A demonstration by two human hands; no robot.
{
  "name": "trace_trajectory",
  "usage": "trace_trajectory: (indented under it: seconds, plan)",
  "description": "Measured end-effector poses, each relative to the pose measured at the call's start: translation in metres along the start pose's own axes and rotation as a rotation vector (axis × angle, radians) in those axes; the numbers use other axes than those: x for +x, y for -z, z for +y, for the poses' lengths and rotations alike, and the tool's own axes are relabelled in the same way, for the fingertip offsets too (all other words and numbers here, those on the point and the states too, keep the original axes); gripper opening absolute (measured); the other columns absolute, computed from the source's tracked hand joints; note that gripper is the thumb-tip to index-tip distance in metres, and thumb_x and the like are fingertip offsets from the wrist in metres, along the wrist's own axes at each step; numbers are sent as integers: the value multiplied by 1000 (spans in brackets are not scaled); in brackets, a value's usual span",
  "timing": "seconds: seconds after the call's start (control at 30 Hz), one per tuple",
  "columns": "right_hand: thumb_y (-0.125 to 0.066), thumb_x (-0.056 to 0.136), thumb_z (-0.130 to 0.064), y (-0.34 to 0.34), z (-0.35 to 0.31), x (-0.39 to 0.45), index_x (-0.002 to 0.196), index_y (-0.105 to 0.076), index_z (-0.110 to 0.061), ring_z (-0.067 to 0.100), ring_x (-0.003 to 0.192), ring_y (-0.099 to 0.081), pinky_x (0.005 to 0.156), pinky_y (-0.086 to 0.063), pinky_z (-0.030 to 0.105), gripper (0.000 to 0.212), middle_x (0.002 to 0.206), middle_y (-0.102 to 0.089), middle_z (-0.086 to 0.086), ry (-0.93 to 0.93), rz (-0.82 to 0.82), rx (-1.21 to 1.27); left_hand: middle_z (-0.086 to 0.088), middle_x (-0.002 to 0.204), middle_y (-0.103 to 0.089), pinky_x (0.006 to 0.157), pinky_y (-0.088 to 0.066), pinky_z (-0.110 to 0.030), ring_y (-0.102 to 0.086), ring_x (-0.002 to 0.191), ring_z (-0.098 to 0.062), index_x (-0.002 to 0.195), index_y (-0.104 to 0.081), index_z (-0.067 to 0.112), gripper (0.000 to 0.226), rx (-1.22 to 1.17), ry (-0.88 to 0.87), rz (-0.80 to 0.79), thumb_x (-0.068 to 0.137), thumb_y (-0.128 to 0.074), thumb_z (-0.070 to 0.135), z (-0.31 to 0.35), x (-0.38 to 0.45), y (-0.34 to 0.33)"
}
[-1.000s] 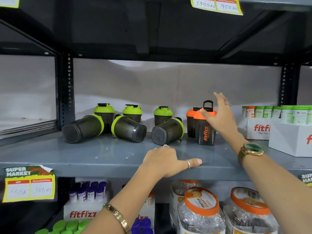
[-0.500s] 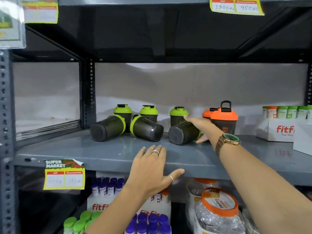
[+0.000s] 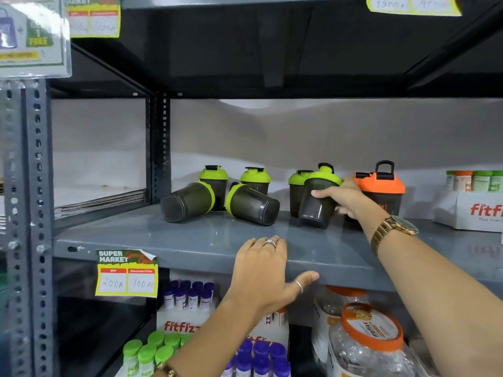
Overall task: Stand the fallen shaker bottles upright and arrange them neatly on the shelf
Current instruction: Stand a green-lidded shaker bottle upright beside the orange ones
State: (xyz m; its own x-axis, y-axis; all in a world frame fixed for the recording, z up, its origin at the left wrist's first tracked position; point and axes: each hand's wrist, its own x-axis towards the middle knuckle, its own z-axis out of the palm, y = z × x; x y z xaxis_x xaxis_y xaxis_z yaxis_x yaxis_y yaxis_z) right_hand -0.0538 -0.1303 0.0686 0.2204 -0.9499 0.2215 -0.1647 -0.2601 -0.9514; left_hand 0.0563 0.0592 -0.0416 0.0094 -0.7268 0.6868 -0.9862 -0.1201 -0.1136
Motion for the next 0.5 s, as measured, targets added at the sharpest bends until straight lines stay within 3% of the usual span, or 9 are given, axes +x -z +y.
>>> trace_trajectory:
  seconds: [0.07, 0.17, 0.37, 0.5]
  plan:
    - [-81, 69, -11, 4, 2, 1, 130, -35, -8, 32, 109, -55, 73, -47, 35, 76, 127, -53, 14, 61, 12, -89, -7, 127, -57, 99, -33, -35, -49, 115, -24, 121, -46, 11, 83, -1, -2, 4, 75, -20, 76, 0, 0, 0]
    - [-81, 68, -5, 4, 7, 1, 136, -23, -13, 33, 122, -45, 94, -43, 41, 90, 137, -41, 14, 153, -35, -194, -7, 126, -57, 99, -33, -35, -50, 115, -24, 121, -46, 12, 83, -4, 2, 2, 75, -20, 76, 1, 0, 1]
    - [-79, 69, -4, 0, 9, 1, 142, -17, -17, 33, 132, -37, 106, -35, 41, 97, 150, -29, 10, 160, -58, -239, -7, 121, -58, 98, -33, -35, -50, 112, -25, 117, -47, 11, 77, 10, -1, -33, 78, -26, 74, 1, 0, 6]
    - [-68, 77, -25, -4, -7, 4, 148, -12, -17, 31, 138, -29, 106, -29, 38, 90, 152, -26, 14, 201, 24, -176, -8, 107, -59, 86, -38, -33, -52, 102, -25, 102, -49, 10, 72, 10, 32, -71, 77, -28, 74, -6, -3, 12]
